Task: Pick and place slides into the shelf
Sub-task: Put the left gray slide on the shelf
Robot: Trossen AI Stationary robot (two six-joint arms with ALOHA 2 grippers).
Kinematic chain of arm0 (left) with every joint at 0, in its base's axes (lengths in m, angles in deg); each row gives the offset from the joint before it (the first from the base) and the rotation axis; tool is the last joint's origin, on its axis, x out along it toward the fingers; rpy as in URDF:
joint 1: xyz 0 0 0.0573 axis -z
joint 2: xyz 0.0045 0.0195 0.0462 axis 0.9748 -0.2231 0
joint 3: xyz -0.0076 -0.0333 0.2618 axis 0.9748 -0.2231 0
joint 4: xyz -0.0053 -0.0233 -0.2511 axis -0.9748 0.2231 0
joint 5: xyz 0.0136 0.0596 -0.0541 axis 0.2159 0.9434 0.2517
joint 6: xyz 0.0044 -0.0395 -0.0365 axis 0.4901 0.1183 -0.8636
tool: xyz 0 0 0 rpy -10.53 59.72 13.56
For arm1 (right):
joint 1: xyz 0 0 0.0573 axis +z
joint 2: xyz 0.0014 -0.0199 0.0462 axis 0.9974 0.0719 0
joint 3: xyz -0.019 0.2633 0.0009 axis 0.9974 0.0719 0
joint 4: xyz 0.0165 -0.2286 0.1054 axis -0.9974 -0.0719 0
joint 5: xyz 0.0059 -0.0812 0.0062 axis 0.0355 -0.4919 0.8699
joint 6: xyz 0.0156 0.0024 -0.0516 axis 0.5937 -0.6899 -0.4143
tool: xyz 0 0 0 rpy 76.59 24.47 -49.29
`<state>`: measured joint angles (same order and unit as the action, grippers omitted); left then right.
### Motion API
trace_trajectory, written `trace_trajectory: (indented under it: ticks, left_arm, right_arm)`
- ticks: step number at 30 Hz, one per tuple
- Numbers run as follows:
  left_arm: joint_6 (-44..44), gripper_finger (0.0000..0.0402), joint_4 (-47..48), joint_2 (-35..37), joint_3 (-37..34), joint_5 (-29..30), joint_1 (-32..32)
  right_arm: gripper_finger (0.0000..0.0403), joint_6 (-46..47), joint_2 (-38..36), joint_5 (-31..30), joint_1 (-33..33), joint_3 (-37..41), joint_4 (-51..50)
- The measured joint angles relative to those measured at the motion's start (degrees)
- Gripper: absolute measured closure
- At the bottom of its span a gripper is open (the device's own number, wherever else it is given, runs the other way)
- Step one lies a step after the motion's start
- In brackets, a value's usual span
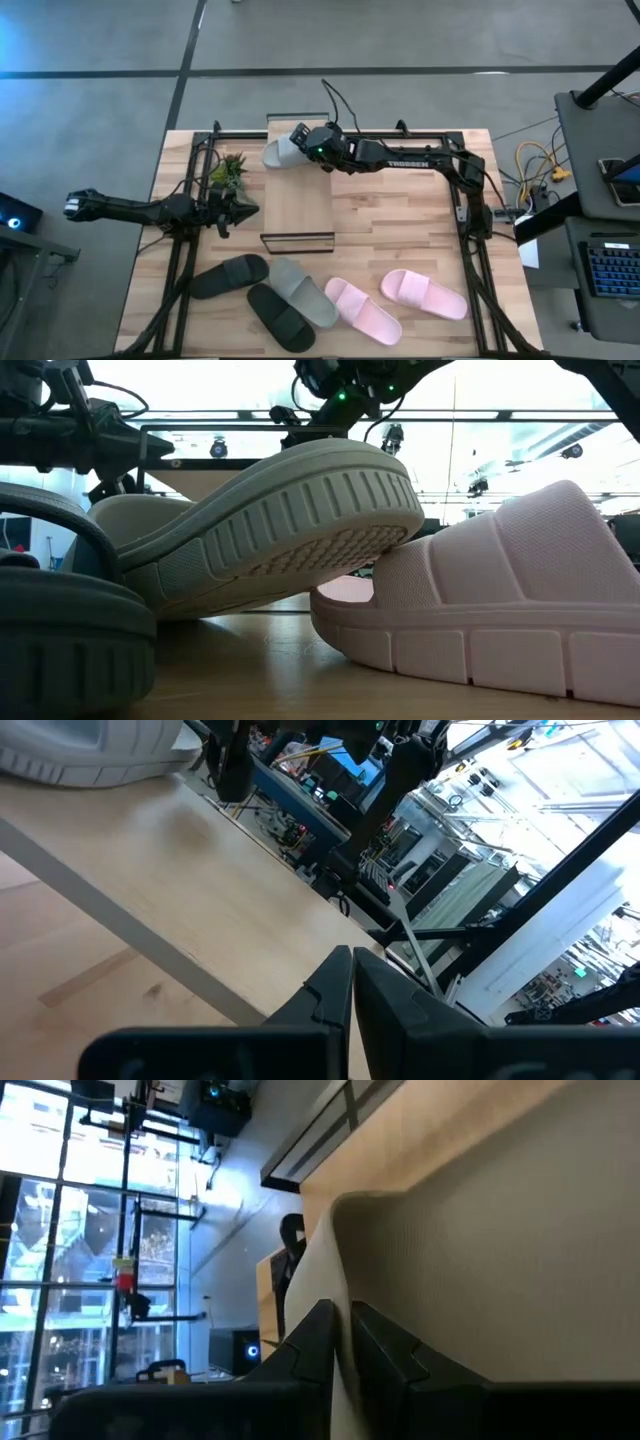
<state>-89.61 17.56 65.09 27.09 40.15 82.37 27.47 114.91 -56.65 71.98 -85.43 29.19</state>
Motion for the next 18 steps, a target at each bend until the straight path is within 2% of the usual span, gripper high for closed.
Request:
trace_trajectory:
  ticks: [10, 18]
  left_arm:
    - [-0.04, 0.0402, -0.05, 0.09, -0.02, -0.01, 0.00]
    - [-0.07, 0.0402, -0.03, 0.09, 0.00, -0.03, 0.01]
  right_arm:
    - [0.0270, -7.72, -0.68, 0.00, -0.41, 0.07, -3.93]
    - [0.0228, -23.72, -4.80, -0.20, -0.58, 0.17, -8.22]
